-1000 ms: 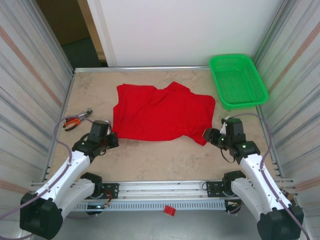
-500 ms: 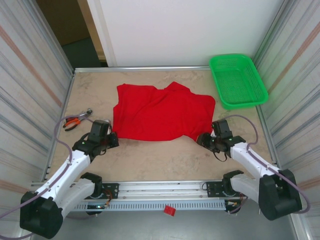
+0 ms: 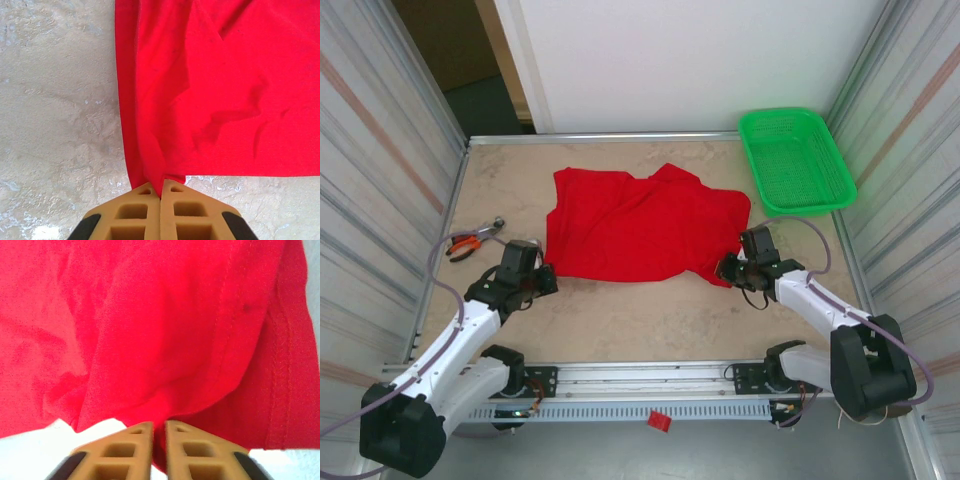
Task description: Fold the inside-out t-shirt
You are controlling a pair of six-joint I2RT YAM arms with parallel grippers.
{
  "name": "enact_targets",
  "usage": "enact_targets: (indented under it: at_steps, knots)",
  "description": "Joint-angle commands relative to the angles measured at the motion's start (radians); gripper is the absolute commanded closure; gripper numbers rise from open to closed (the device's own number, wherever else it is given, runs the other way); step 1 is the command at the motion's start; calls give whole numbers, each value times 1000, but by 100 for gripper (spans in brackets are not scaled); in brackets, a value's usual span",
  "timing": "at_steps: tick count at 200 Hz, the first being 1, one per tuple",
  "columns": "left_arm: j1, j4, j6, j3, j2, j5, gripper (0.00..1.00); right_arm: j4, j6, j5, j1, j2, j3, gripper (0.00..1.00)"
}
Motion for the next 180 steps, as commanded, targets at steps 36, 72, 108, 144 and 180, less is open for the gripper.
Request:
enact_targets:
  at_steps: [36,72,108,144,180]
  knots:
    - [122,57,6,106,-3,93,100,-107,-85,-48,-124,-133,135,100]
    - [297,90,48,470,169,270,100,-206,-134,-196,-325,-146,537,100]
    - [313,51,83,862,307,312,100,-184,-55,-303,-432,-97,845,100]
    - [317,25,85,1053,336,335,100,-111,56,-376,-488,-112,958,100]
    - [328,27,74,1154,300,336,100,-106,79,-390,-533,-159,1068,100]
